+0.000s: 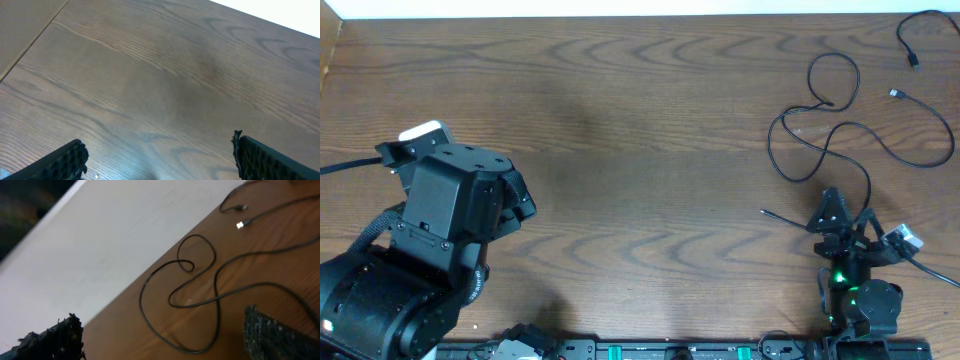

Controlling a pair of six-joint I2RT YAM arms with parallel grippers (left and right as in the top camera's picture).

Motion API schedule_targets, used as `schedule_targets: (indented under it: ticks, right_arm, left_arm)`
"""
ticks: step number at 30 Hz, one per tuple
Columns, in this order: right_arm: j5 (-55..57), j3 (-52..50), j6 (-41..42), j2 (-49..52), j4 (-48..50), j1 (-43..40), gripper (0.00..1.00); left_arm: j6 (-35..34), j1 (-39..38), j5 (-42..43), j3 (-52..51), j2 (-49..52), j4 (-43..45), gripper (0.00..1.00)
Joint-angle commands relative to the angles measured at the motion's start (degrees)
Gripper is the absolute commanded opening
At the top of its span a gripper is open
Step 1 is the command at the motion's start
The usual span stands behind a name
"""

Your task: Untangle cables

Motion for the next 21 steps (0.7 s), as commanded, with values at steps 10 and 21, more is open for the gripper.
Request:
schedule_targets:
  ticks: [10, 21]
  right_arm:
    - [-9.73, -0.11, -41.00, 0.07, -1.53, -1.33, 0.99]
    - [-10.62, -0.11, -39.36, -0.85, -1.53, -7.72, 0.99]
  left_arm:
    - [-0.52, 0.31, -0.31, -0.28, 0.02, -4.44, 0.95]
    - [-0.52, 0.31, -0.33, -0.28, 0.02, -4.44, 0.95]
